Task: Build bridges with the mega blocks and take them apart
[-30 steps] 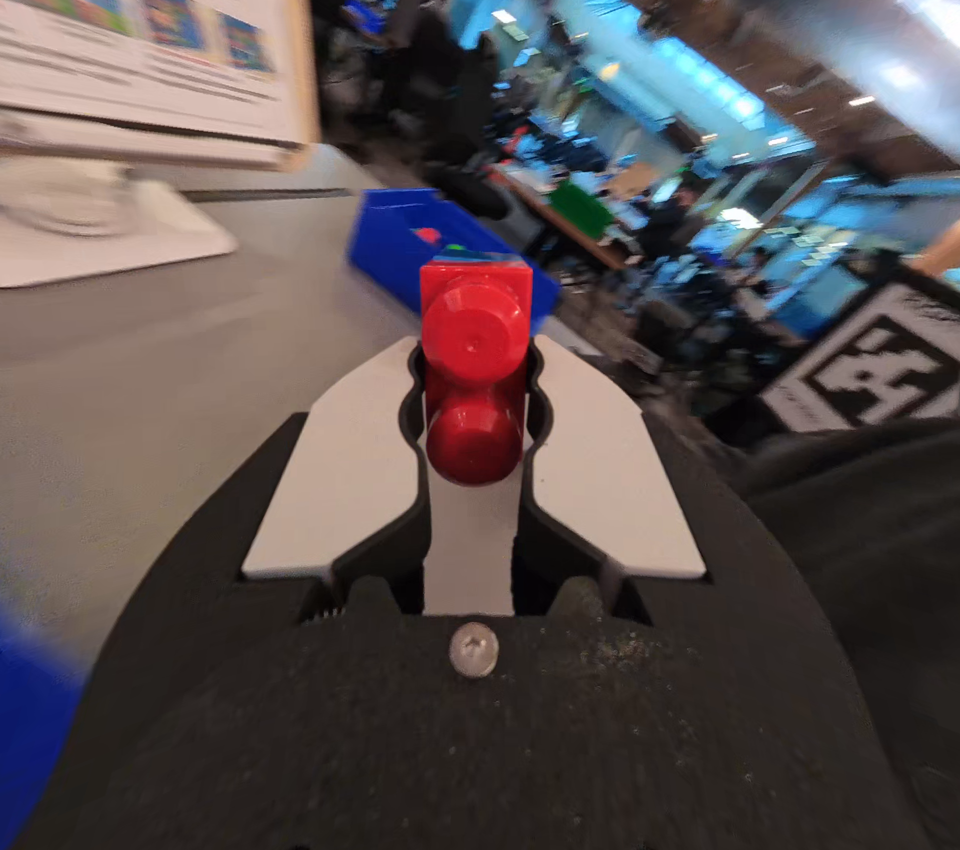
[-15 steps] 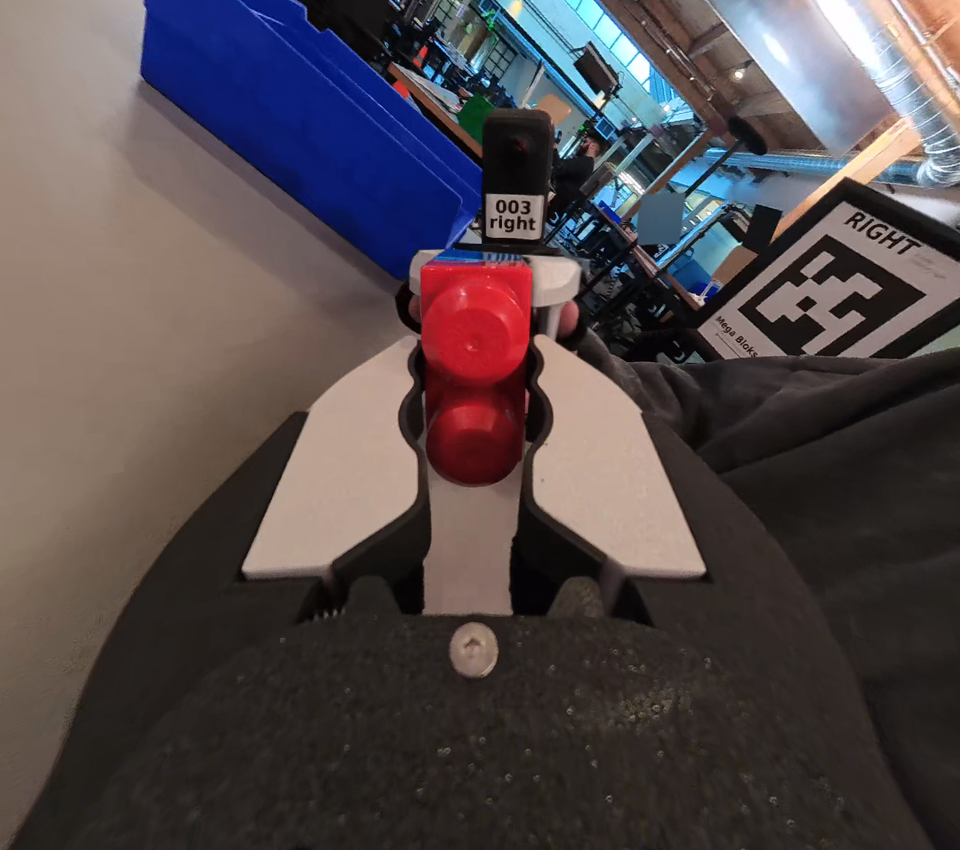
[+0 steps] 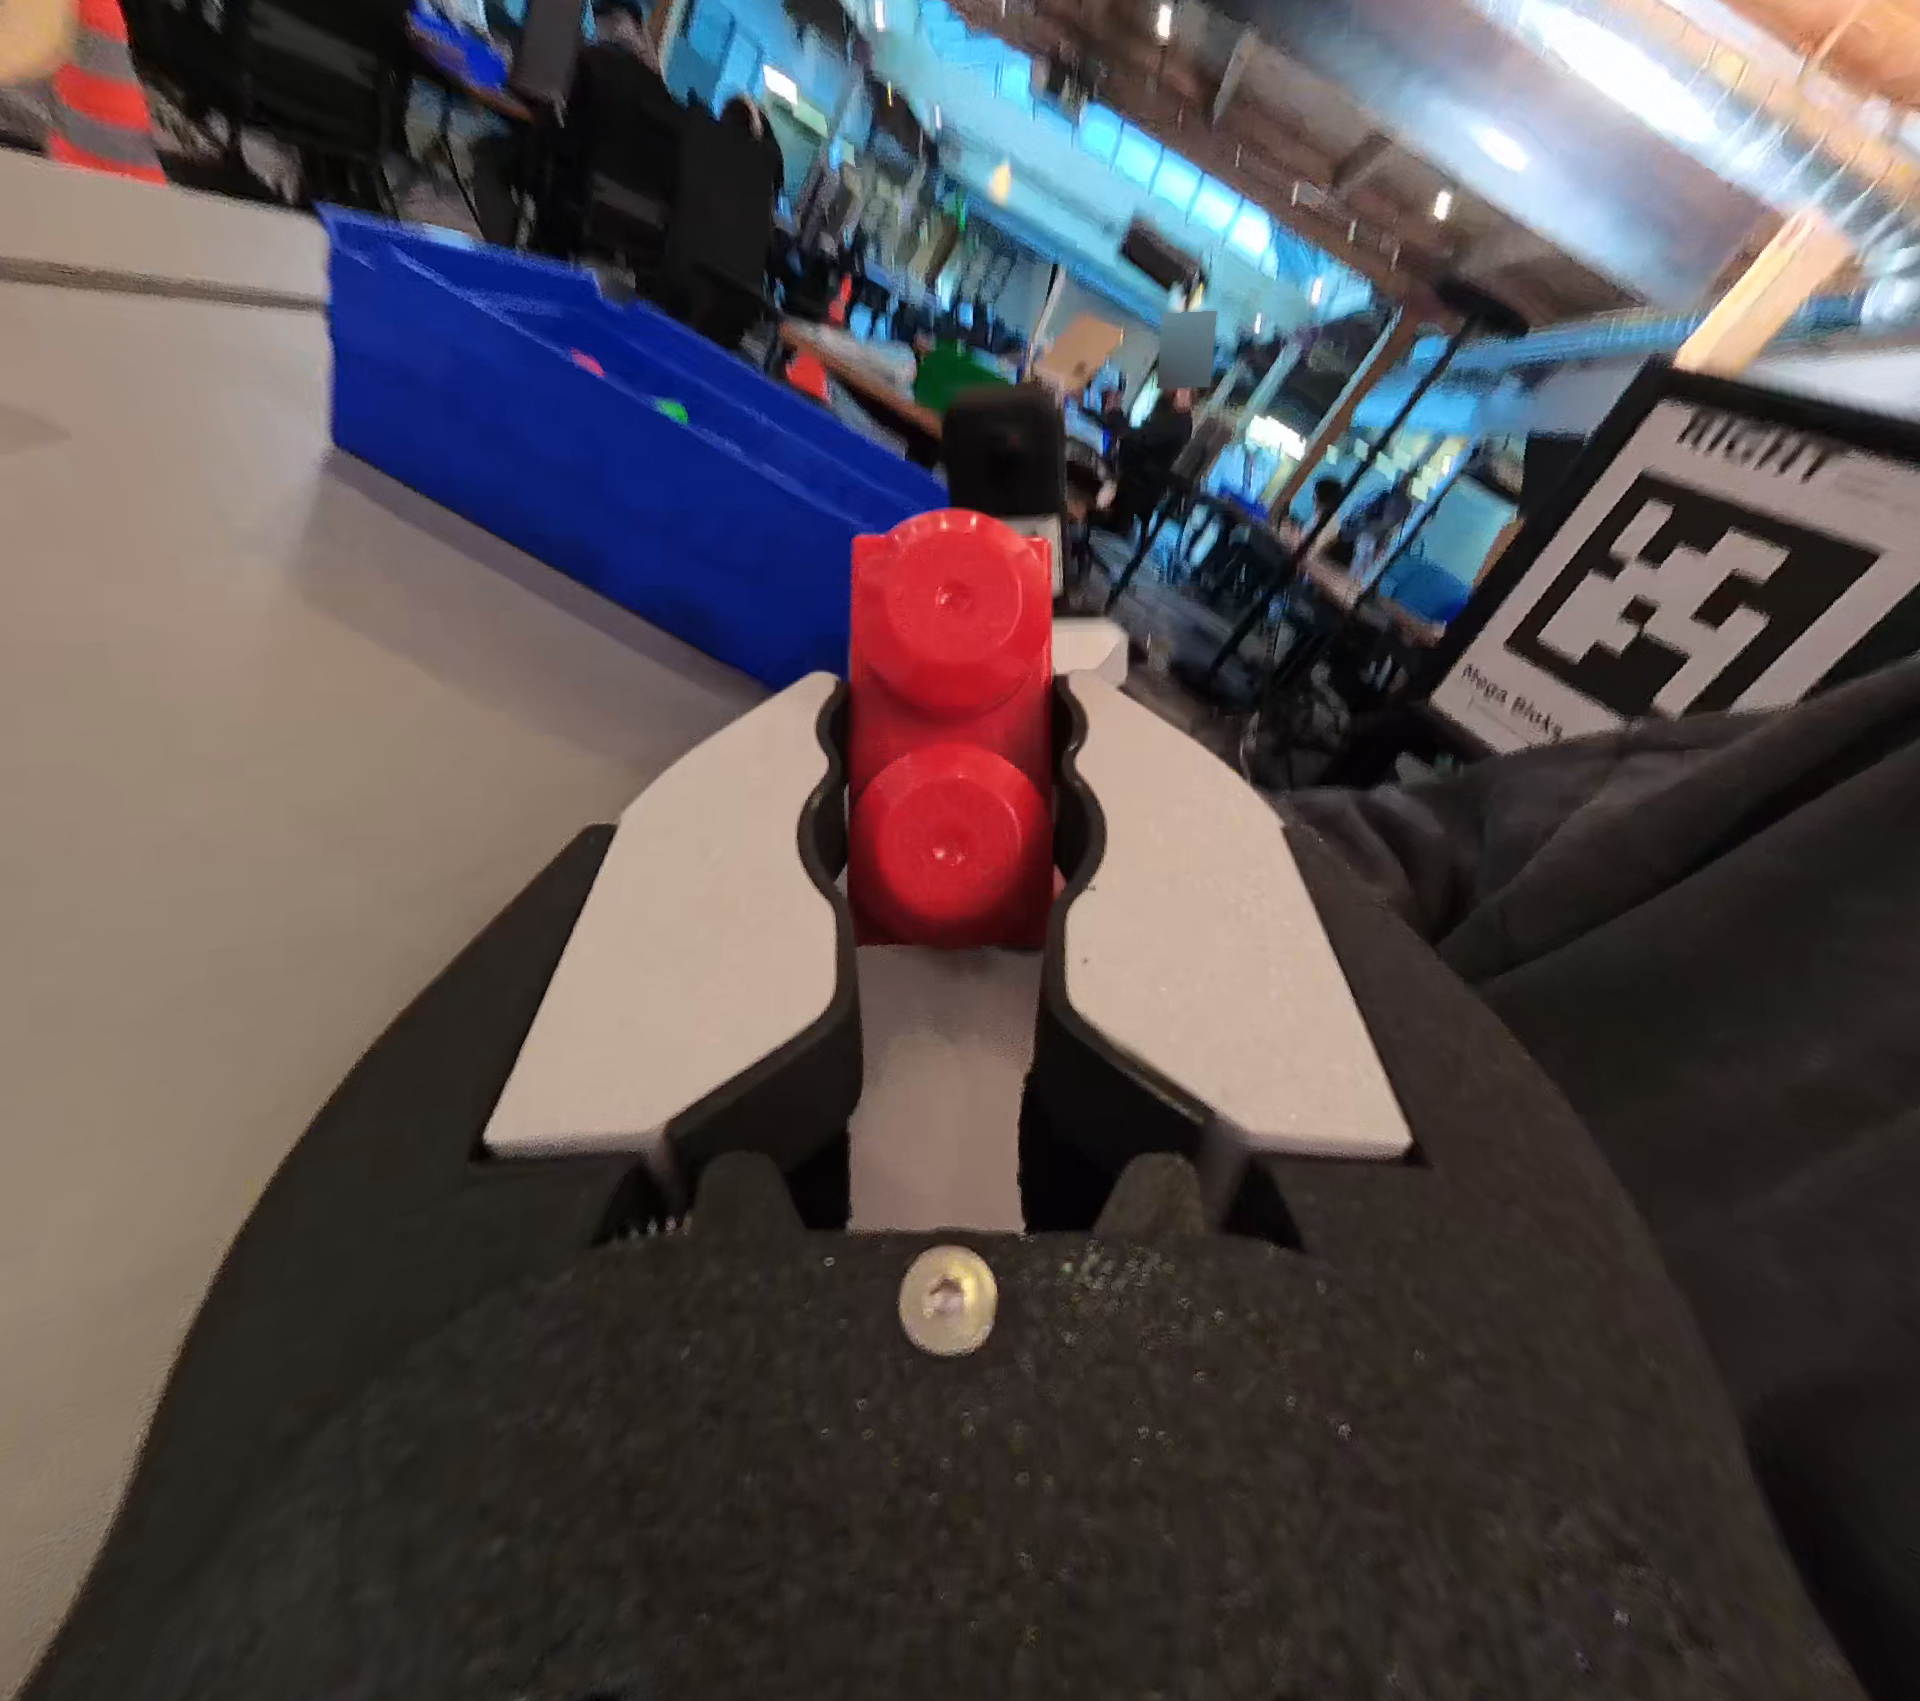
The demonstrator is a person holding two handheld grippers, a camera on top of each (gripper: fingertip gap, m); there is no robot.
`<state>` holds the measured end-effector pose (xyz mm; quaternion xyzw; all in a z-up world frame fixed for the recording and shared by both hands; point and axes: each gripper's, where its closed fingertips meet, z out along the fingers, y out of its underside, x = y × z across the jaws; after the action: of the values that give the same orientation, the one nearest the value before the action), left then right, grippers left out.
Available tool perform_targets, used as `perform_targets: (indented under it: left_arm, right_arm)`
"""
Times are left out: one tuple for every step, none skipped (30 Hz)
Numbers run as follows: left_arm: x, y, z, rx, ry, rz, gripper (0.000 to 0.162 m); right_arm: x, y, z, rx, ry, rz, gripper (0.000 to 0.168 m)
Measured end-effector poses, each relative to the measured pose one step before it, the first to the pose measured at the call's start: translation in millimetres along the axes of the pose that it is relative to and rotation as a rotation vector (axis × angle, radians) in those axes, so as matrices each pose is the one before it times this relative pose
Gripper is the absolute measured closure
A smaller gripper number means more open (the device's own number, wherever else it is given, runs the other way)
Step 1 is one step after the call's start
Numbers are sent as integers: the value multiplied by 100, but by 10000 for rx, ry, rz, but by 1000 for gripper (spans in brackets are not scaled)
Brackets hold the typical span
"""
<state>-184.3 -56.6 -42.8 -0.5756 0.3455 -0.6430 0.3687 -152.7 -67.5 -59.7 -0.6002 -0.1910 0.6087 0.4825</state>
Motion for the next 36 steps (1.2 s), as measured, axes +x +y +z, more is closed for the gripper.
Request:
perform_targets:
  left_arm:
    - [-413, -1165, -878, 563, -48, -279, 127]
    - [-409, -1292, -1014, 551, 55, -319, 127]
    - [-332, -1002, -918, 325, 101, -192, 127]
    - [-550, -570, -759, 86, -123, 0, 127]
    - [-635, -416, -586, 117, -285, 173, 127]
    - [-342, -75, -266, -21, -89, 119, 127]
    - [-158, 271, 33, -196, 2, 7, 127]
    - [-130, 357, 215, -145, -58, 39, 127]
    - [20, 467, 310, -147, -34, 74, 127]
    - [207, 657, 425, -280, 58, 54, 127]
    - [308, 693, 457, -337, 82, 72, 127]
    - [291, 540, 410, -284, -3, 159, 127]
    - [331, 378, 326, -210, -34, 241, 127]
    - [420, 345, 284, -231, 31, 235, 127]
    - [400, 319, 247, -228, 42, 204, 126]
    - [265, 246, 226, -160, -17, 170, 127]
    - [254, 207, 224, -130, 42, 103, 127]
    - [283, 228, 252, -154, 134, 13, 127]
    - [181, 210, 246, -118, 101, -39, 127]
    - [101, 165, 239, -71, 73, -52, 127]
    - [101, 207, 208, -86, 85, -64, 127]
    - [73, 208, 181, -95, 70, -48, 127]
    - [14, 165, 131, -86, 8, -6, 127]
    - [-11, 100, 63, -62, -35, 47, 127]
    - [-19, 58, 24, -46, -46, 75, 126]
    - [-37, 37, -1, -49, -54, 73, 126]
    - [-44, 48, -5, -40, -48, 66, 126]
    - [-53, 109, 19, -61, -27, 27, 126]
    - [-84, 147, 43, -80, -29, -22, 126]
    - [-131, 132, 52, -42, -54, -36, 126]
    - [-86, 132, 64, -30, -30, -35, 126]
    - [-39, 125, 73, -44, 6, -39, 127]
    - [-30, 106, 63, -54, -3, -30, 127]
    - [-36, 79, 49, -47, -30, 4, 126]
    - [-42, 39, 22, -28, -42, 37, 127]
    - [-14, 26, 24, -25, -24, 37, 126]
  right_arm:
    - [197, -693, -685, 356, -22, 203, 135]
    - [214, -624, -734, 261, 17, 152, 135]
    - [217, -137, -545, -65, 181, -161, 135]
    - [141, 131, -325, -200, 250, -330, 135]
    - [-35, 58, -159, -96, 165, -263, 135]
    - [-107, 22, 3, -43, 93, -178, 135]
    - [-21, 157, 117, -95, 104, -148, 135]
    - [86, 244, 170, -136, 142, -178, 135]
    - [156, 309, 158, -172, 196, -245, 135]
    - [51, 123, 56, -128, 178, -243, 135]
    - [-187, -393, -162, 38, 78, -181, 135]
    - [-313, -885, -446, 72, 77, -328, 135]
    - [-158, -1330, -785, 98, 235, -534, 135]
    - [324, -1620, -1119, 88, 502, -620, 135]
    - [805, -1823, -1423, 122, 700, -622, 135]
    - [1332, -1941, -1653, 231, 832, -507, 135]
    - [1985, -1758, -1698, 212, 999, -301, 135]
    - [2641, -1303, -1601, 72, 1209, -271, 135]
    - [3406, -569, -1331, -228, 1505, -212, 135]
    - [3785, 253, -915, -648, 1618, -38, 135]
    - [3782, 832, -466, -858, 1621, -18, 134]
    - [3364, 1015, -6, -790, 1436, -91, 135]
    - [2920, 1069, 412, -654, 1300, -187, 135]
    - [2088, 1345, 786, -795, 953, -341, 135]
    - [1164, 1230, 985, -678, 552, -343, 134]
    - [802, 1040, 969, -545, 499, -195, 134]
    - [248, 771, 858, -402, 267, -183, 134]
    - [203, 460, 709, -192, 330, -149, 134]
    - [162, 464, 631, -223, 349, -154, 134]
    - [-111, 575, 637, -339, 155, -153, 134]
    - [-118, 596, 592, -403, 105, -109, 134]
    - [26, 363, 439, -217, 158, -39, 133]
    - [-18, 236, 273, -131, 67, -22, 133]
    - [-66, 241, 170, -153, -17, 2, 133]
    - [-103, 137, 99, -62, -88, 8, 133]
    - [-22, 112, 53, -39, -74, 48, 132]
